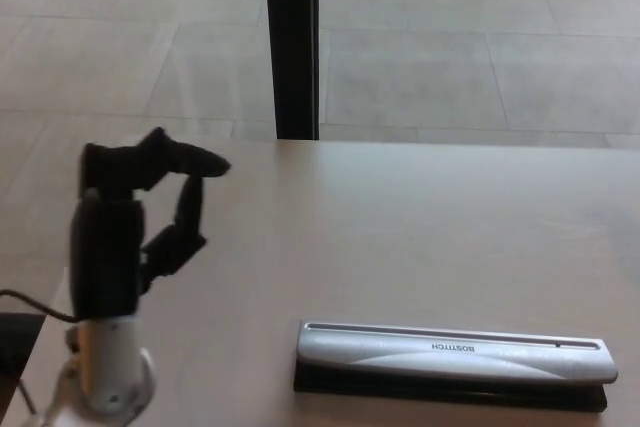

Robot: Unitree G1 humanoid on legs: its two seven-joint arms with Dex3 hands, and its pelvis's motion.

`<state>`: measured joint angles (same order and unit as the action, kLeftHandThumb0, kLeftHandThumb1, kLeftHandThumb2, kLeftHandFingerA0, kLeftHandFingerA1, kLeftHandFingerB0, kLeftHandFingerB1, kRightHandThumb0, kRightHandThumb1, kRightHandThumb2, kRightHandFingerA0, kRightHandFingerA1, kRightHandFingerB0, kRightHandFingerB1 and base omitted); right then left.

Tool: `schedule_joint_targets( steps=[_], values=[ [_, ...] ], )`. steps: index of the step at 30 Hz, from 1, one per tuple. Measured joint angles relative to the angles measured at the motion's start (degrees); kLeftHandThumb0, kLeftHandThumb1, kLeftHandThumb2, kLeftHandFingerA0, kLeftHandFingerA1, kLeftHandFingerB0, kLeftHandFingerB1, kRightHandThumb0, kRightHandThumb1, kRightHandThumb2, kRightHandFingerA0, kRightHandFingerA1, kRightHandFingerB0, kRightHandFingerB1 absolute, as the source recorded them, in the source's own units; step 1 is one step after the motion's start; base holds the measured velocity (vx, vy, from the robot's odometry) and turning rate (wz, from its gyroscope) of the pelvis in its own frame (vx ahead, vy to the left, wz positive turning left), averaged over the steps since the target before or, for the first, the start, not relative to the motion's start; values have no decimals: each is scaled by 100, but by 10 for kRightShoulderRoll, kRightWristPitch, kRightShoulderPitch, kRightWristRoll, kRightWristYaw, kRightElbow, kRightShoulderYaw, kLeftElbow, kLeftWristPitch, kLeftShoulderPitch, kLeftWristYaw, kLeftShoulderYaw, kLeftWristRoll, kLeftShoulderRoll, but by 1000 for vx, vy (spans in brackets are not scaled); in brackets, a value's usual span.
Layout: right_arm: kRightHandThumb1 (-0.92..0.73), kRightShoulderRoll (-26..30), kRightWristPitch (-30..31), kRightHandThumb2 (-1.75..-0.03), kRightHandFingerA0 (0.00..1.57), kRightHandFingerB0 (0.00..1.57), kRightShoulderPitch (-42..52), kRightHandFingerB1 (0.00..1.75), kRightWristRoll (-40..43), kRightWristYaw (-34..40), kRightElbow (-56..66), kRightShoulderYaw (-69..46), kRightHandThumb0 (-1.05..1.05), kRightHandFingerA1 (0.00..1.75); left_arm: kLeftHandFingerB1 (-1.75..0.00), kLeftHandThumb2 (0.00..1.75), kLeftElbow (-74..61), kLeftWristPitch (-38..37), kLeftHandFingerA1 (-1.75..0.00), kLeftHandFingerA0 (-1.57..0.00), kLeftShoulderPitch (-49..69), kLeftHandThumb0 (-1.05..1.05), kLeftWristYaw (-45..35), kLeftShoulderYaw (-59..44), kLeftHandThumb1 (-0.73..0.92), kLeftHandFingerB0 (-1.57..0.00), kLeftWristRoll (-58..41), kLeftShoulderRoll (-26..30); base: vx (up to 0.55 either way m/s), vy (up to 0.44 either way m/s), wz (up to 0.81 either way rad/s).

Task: A hole pucnch is kept on the middle on the desk infront of the robot and the robot uses both its hands as fists to press on it and use it

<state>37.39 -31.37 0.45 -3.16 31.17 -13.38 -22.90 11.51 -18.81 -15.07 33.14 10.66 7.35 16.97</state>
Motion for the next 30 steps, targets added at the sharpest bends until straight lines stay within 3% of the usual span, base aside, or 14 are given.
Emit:
schedule_joint_targets(
  steps=[1, 2, 3, 6, 9, 11, 13, 14, 19, 22, 24, 25, 28, 30],
  values=[
    [-64, 7, 6, -103, 101, 78, 10, 90, 7, -5, -7, -17, -31, 171, -109, 94, 0, 5, -136, -131, 9, -43, -6, -18, 42, -95, -9, 12, 0, 0, 0],
    [-69, 12, 13, -92, 98, 74, 22, 84, 15, -12, -15, -38, -34, 162, -114, 80, 0, 10, -162, -110, 21, -43, -13, -40, 53, -92, -18, 23, 0, 0, 0],
    [-71, 15, 18, -78, 93, 67, 31, 75, 21, -16, -21, -53, -40, 156, -99, 76, 1, 14, -157, -104, 30, -42, -18, -56, 60, -91, -24, 32, 0, 0, 0],
    [-69, 17, 37, -73, 91, 64, 60, 65, 43, -31, -42, -99, -40, 141, -100, 67, 7, 29, -156, -107, 63, -53, -36, -109, 65, -96, -47, 61, 0, 0, 0],
    [-71, 17, 58, -66, 92, 63, 85, 62, 65, -46, -66, -140, -43, 121, -93, 77, 15, 50, -160, -104, 96, -47, -54, -158, 54, -100, -68, 82, 0, 0, 0],
    [-74, 17, 70, -66, 89, 48, 96, 58, 77, -54, -80, -160, -45, 87, -66, 83, 22, 63, -144, -105, 114, -43, -64, -185, 40, -101, -81, 90, 0, 0, 0],
    [-73, 14, 81, -73, 94, 46, 104, 62, 87, -60, -91, -175, -43, 89, -66, 89, 29, 76, -134, -79, 129, -34, -69, -207, 43, -91, -90, 95, 0, 0, 0],
    [-73, 11, 87, -74, 93, 47, 107, 64, 93, -62, -96, -183, -45, 89, -66, 84, 31, 83, -148, -88, 135, -38, -70, -218, 47, -85, -95, 95, 0, 0, 0],
    [-70, -17, 119, -68, 77, 42, 112, 60, 128, -76, -125, -223, -49, 87, -69, 68, 49, 118, -149, -116, 166, -46, -74, -276, 58, -86, -124, 87, 0, 0, 0],
    [-73, -44, 138, -69, 69, 35, 111, 57, 149, -81, -137, -242, -47, 80, -84, 76, 56, 137, -145, -115, 182, -46, -76, -305, 56, -90, -140, 71, 0, 0, 0],
    [-78, -64, 150, -67, 69, 56, 108, 76, 165, -83, -143, -255, -49, 82, -85, 75, 58, 150, -115, -99, 194, -45, -76, -321, 56, -91, -151, 56, 0, 0, 0],
    [-79, -75, 157, -69, 66, 61, 106, 85, 172, -83, -147, -261, -46, 80, -87, 72, 60, 155, -116, -99, 201, -47, -77, -329, 62, -90, -156, 48, 0, 0, 0],
    [-73, -111, 178, -67, 64, 46, 100, 61, 194, -83, -163, -278, -47, 78, -73, 61, 68, 176, -108, -103, 228, -55, -80, -347, 70, -80, -172, 19, 0, 0, 0],
    [-73, -136, 192, -65, 62, 43, 99, 53, 206, -85, -177, -286, -48, 75, -67, 65, 81, 193, -77, -97, 246, -46, -84, -351, 63, -68, -180, 2, 0, 0, 0]
  ],
)
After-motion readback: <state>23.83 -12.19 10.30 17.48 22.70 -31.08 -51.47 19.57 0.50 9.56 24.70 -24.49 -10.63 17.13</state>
